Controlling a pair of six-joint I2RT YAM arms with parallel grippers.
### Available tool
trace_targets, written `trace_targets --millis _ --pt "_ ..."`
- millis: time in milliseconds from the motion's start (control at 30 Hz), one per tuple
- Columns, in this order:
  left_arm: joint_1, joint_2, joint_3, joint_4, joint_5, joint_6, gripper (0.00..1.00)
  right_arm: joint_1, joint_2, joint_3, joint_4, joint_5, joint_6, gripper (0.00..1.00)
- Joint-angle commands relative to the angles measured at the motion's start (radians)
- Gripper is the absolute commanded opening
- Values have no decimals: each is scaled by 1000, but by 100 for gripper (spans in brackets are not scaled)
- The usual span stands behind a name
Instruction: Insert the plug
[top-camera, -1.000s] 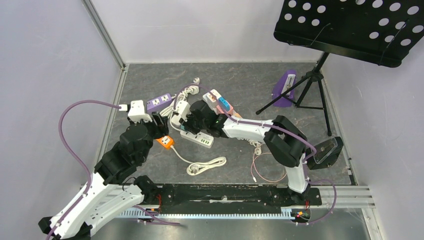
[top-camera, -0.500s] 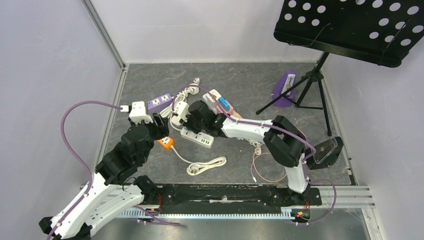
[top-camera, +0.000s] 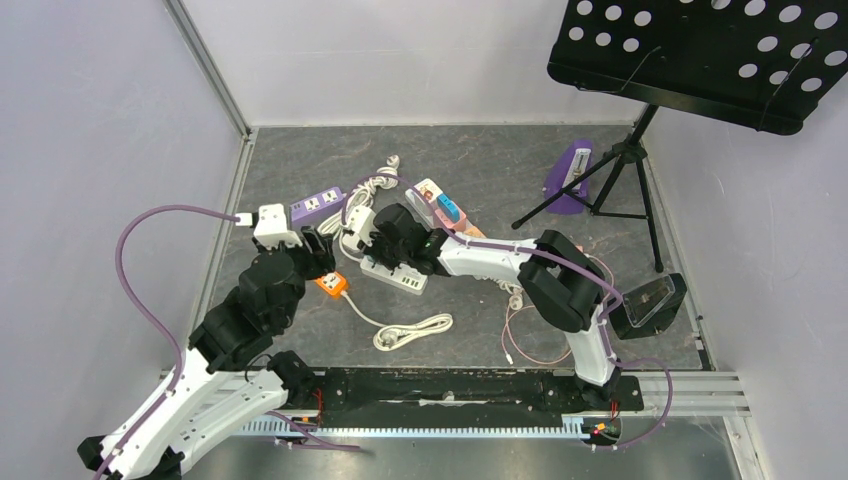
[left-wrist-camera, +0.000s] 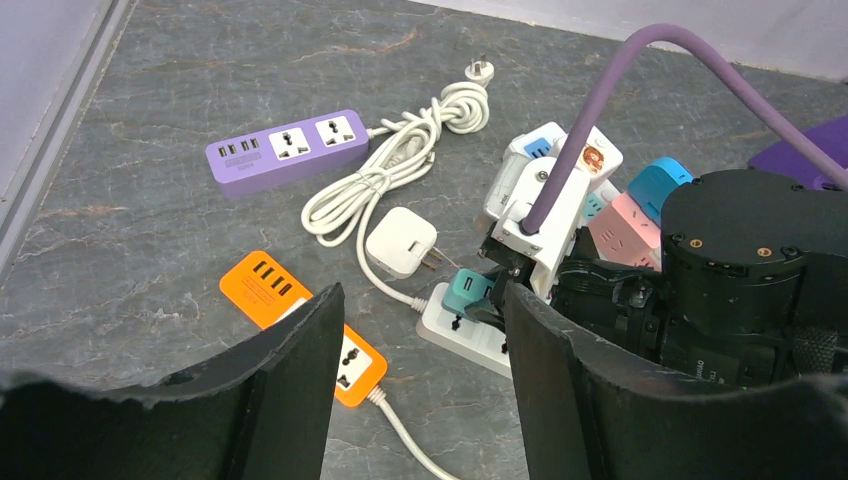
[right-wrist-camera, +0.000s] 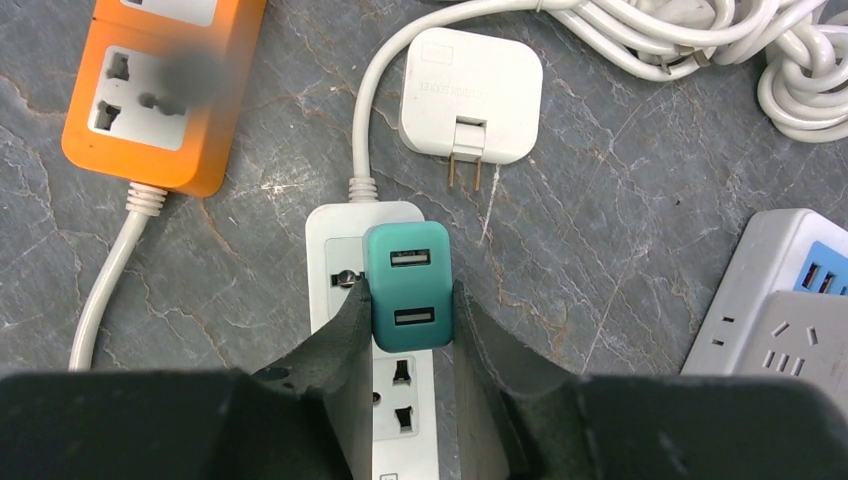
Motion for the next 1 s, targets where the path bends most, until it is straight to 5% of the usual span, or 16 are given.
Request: trace_targets --millis 0,167,333,400,600,967 --pt "1 -16 -4 46 -34 41 65 2 61 -58 -24 -12 -4 0" --pt "1 -27 -3 45 -39 41 65 2 36 -62 -38 13 44 1" --pt "1 -28 4 43 -27 32 65 0 -44 30 -52 62 96 61" --pt "1 -28 9 37 -21 25 65 0 -80 74 -58 87 110 74" --pt "1 -25 22 5 13 -3 66 -16 -243 83 -95 103 186 82" --pt "1 -29 13 -13 142 -59 66 -216 -712 -300 -279 448 518 84"
